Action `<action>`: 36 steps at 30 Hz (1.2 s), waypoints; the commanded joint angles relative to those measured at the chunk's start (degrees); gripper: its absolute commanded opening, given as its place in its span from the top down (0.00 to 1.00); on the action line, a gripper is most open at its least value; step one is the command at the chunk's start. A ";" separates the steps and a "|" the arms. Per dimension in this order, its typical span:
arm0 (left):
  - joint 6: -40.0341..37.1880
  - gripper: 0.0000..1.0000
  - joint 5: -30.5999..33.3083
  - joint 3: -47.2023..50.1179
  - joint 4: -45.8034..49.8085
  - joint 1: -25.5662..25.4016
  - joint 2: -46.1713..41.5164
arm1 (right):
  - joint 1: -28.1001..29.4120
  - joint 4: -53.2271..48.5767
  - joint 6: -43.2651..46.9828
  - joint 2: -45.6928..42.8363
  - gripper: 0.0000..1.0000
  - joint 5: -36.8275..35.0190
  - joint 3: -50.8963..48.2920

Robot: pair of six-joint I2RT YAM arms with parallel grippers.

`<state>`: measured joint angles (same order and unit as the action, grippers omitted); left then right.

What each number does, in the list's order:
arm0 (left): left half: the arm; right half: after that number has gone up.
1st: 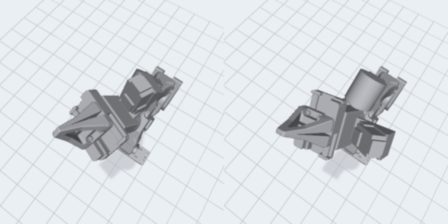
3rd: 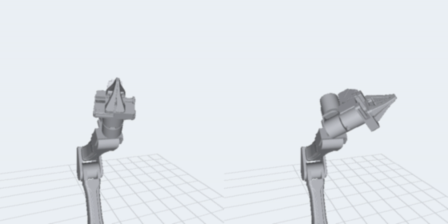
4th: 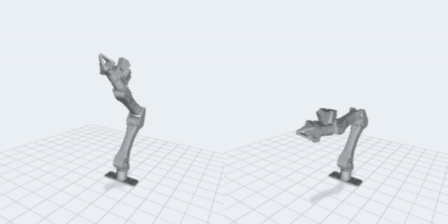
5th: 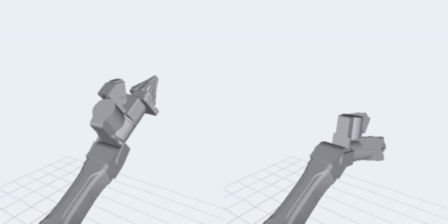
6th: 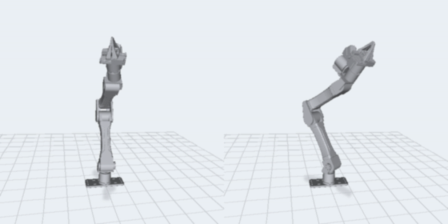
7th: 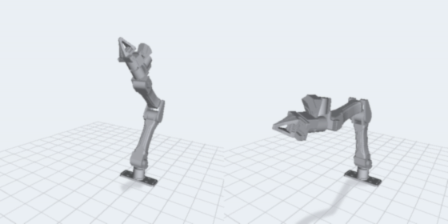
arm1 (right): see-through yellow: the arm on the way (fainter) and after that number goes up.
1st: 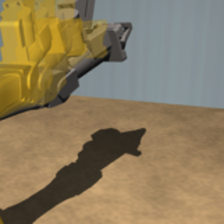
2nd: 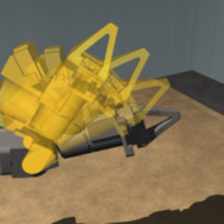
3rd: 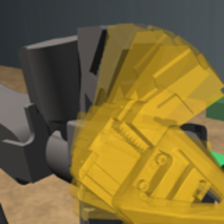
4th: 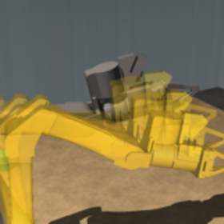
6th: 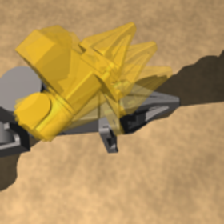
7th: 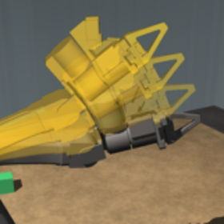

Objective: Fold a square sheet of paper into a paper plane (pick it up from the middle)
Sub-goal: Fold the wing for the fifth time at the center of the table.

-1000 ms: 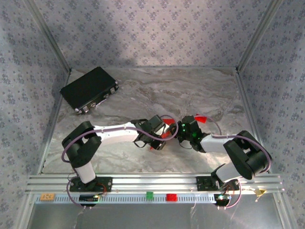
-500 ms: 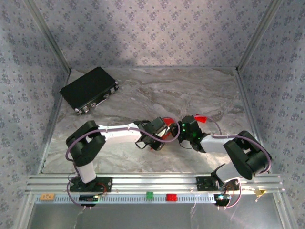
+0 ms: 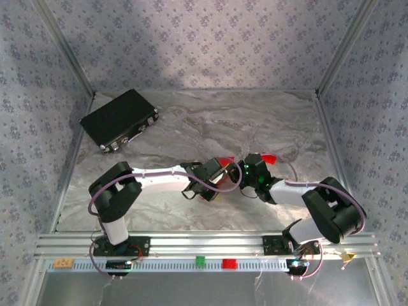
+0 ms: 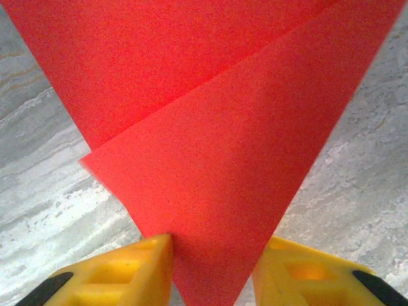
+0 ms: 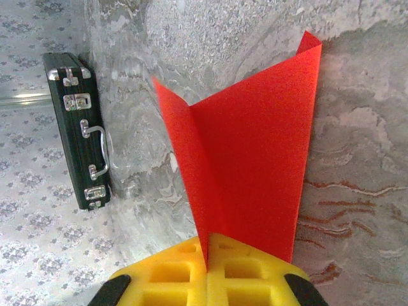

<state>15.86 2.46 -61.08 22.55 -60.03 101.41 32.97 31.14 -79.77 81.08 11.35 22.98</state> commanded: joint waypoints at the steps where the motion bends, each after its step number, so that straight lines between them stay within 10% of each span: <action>1: -1.26 0.67 1.93 -0.88 0.97 -0.79 -1.24 | -0.25 -1.14 -0.58 -0.85 0.95 -0.04 1.26; 36: -1.36 0.94 4.97 0.10 -0.09 -1.67 -1.87 | -1.21 -4.39 0.65 -2.99 0.87 -0.02 0.91</action>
<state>14.57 6.90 -61.06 22.35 -61.25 101.25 32.23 28.53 -79.92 79.61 11.35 22.98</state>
